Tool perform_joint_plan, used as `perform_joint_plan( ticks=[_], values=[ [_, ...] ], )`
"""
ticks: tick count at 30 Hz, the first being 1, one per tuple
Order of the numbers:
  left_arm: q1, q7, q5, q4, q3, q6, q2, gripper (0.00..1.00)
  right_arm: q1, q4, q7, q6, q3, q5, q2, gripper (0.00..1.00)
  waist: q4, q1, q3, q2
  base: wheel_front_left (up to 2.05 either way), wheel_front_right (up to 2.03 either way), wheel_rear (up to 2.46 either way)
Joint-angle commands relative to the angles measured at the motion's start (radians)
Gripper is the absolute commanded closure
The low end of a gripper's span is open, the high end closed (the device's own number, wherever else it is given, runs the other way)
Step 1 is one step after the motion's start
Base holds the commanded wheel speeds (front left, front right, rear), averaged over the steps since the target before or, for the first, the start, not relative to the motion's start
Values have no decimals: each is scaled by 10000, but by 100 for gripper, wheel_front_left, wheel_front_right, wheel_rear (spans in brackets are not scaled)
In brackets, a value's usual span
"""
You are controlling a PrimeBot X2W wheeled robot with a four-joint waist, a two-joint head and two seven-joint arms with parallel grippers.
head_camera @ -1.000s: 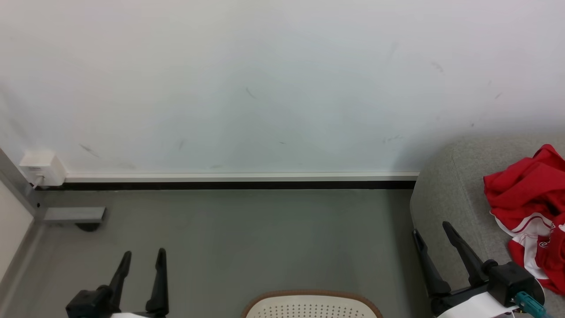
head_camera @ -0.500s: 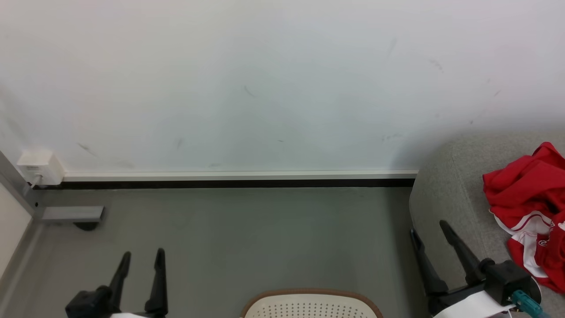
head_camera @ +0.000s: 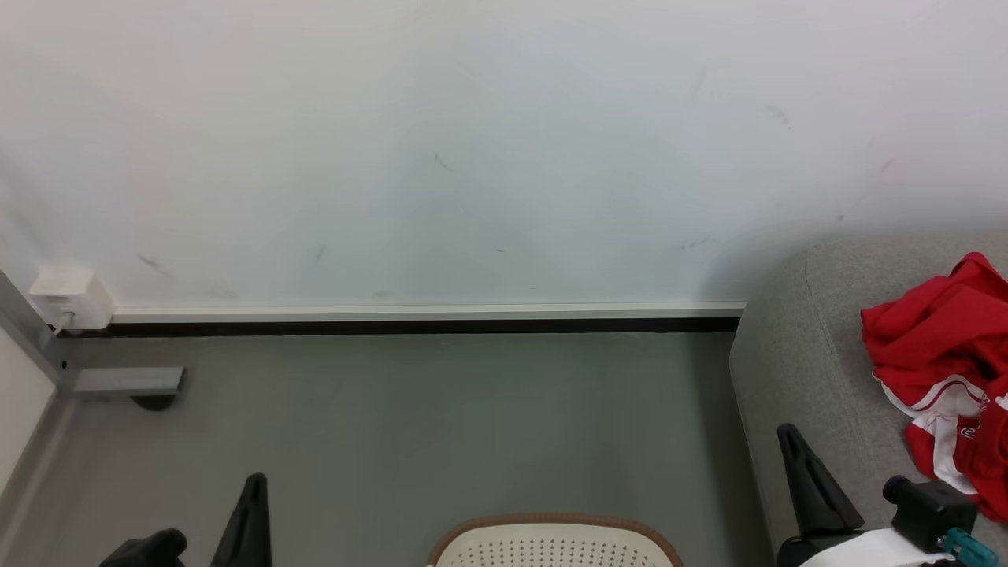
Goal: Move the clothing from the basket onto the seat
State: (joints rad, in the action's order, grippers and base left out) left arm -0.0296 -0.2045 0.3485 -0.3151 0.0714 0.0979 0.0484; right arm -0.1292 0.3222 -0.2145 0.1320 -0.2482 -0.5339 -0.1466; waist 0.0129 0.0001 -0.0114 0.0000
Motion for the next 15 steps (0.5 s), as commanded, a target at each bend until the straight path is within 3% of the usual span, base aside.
perform_joint_plan(
  ticks=[1,15],
  values=[
    [-225,85,508,203,53,52,73,100,-129,-205,76,-4,168,-430,33,100,-2,0,2,0,0,0,0],
    [-315,642,2869,355,86,108,68,100,-69,-330,637,-6,766,-2495,152,100,-18,0,20,0,0,0,0]
  ],
)
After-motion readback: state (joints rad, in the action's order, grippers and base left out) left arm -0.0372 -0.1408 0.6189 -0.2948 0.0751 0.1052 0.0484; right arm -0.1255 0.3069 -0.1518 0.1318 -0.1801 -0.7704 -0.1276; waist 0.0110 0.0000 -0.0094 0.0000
